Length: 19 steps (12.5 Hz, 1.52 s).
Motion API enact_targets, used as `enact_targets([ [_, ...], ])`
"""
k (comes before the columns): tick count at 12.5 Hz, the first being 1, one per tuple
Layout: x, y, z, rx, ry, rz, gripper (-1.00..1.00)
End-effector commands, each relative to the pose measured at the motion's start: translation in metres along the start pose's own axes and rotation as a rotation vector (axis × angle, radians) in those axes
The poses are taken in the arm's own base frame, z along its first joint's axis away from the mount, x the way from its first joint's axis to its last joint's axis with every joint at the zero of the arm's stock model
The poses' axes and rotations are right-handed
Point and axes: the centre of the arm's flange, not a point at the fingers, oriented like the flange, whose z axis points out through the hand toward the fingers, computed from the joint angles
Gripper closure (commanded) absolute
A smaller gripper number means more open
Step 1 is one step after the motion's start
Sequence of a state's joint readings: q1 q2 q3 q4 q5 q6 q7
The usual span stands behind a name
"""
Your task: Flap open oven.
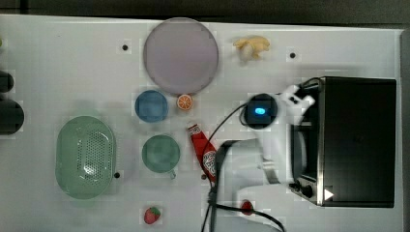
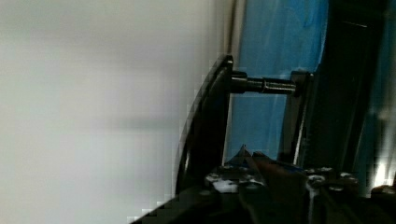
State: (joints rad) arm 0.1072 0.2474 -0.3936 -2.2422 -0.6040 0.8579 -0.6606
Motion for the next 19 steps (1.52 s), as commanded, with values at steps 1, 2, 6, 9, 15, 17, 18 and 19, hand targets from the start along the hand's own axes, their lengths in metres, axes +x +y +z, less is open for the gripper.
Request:
enact_targets([
  [1,0.004,-0.095,0.027,-0.088,-0.085,0.078,0.65],
  [2,0.004,-0.111,0.029,-0.133,-0.097,0.101,0.65],
  [6,0.010,-0.169,0.047,-0.325,-0.070,0.128,0.65],
  [9,0.023,-0.207,0.068,-0.424,-0.054,0.066,0.65],
  [15,0.040,-0.243,0.095,-0.580,-0.062,0.048,0.65],
  [17,0.045,-0.242,0.081,-0.559,-0.041,0.066,0.65],
  [18,0.050,-0.241,0.071,-0.533,-0.019,0.079,0.65],
  [19,0.055,-0.239,0.058,-0.496,0.002,0.100,0.65],
])
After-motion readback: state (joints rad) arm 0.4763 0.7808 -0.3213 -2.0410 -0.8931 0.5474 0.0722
